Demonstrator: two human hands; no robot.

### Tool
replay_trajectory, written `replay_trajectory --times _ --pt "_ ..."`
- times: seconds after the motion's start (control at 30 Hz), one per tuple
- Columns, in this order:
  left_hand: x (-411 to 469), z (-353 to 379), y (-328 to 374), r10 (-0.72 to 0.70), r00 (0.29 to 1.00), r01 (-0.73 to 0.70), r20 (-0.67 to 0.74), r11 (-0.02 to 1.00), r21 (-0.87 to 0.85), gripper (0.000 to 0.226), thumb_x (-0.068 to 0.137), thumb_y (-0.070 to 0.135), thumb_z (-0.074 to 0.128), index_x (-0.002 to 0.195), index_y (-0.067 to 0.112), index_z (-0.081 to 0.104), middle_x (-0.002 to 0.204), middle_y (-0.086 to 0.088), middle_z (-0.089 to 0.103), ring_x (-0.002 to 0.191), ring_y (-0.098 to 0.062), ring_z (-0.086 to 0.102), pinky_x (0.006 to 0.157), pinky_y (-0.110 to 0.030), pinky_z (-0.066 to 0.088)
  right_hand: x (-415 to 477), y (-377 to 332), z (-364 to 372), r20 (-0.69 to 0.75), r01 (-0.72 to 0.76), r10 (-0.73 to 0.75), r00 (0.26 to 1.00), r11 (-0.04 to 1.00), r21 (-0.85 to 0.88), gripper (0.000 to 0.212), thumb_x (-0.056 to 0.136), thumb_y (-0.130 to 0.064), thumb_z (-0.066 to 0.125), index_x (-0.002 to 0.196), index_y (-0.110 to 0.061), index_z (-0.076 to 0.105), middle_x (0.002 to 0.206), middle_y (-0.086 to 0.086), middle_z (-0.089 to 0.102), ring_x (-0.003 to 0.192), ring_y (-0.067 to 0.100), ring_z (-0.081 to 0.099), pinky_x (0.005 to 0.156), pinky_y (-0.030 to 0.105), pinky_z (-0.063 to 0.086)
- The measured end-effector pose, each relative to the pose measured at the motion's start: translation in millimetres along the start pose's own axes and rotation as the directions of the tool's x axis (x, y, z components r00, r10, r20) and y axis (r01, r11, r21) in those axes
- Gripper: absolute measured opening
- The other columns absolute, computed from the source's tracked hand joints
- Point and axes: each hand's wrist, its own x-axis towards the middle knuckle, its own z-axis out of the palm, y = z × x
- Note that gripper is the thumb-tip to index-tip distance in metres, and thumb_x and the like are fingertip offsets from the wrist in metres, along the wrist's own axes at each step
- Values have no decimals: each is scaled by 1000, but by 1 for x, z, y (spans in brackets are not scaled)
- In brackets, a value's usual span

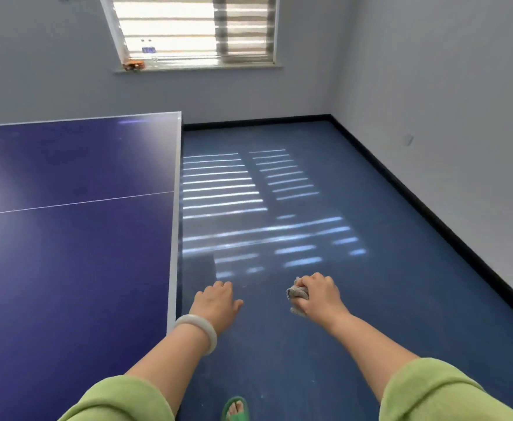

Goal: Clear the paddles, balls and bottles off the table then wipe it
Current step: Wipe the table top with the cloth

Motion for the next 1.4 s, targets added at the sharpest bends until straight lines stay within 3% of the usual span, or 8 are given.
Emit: replay_trajectory --times 0.1,0.2,0.53,0.77,1.03,1.17,1.3,1.4 --pt "39 -18 -18 -81 996 81 -21 996 -28 41 102 43 39 131 16 45 129 -3 51 117 -24 52 101 -38 39 64 -17 3 41 82 -81 996 996 -18 24 88 -37 59 109 -25 64 109 -3 51 107 22 40 90 29 34" --pt "88 -35 -39 -146 989 143 -28 986 -83 41 102 43 38 131 15 46 127 -3 50 114 -23 52 99 -37 41 133 -35 6 80 140 -137 987 989 -45 24 88 -38 60 107 -25 64 101 -5 47 102 21 40 85 29 32" --pt "223 -100 -105 -355 934 347 -51 930 -121 43 102 45 36 133 17 43 129 -2 47 115 -21 50 98 -35 40 333 -101 -9 180 284 -257 949 948 -141 30 85 -39 63 113 -29 64 113 -1 54 110 24 47 87 28 36" --pt "307 -126 -132 -566 822 542 -64 812 -218 40 100 46 41 129 19 44 124 -1 45 111 -19 49 97 -34 42 475 -149 -2 288 480 -435 853 871 -108 34 86 -37 63 118 -27 62 117 -1 53 113 25 46 90 28 38" --pt "375 -146 -125 -807 590 756 13 547 -359 39 99 47 42 128 21 42 138 -2 37 124 -20 41 102 -33 37 605 -218 5 439 726 -647 623 687 -18 32 92 -31 56 123 -24 59 121 0 50 114 26 41 99 33 37" --pt "379 -143 -130 -884 465 819 51 407 -404 46 100 47 41 136 20 38 145 -3 32 133 -21 35 109 -34 33 625 -258 32 511 817 -715 476 574 42 28 89 -29 56 116 -24 61 113 -1 50 109 25 42 94 34 42" --pt "376 -137 -159 -939 328 864 104 253 -435 53 101 47 38 144 18 32 155 -7 22 144 -25 22 115 -37 25 633 -309 64 534 903 -788 307 419 99 30 89 -34 57 118 -26 59 113 -3 52 106 24 44 92 29 35" --pt "376 -129 -189 -958 253 879 135 169 -445 55 101 46 37 147 17 27 159 -9 15 149 -29 13 120 -41 20 632 -339 91 510 922 -831 222 349 167 30 87 -39 62 115 -29 61 110 -8 54 106 21 47 92 25 31"
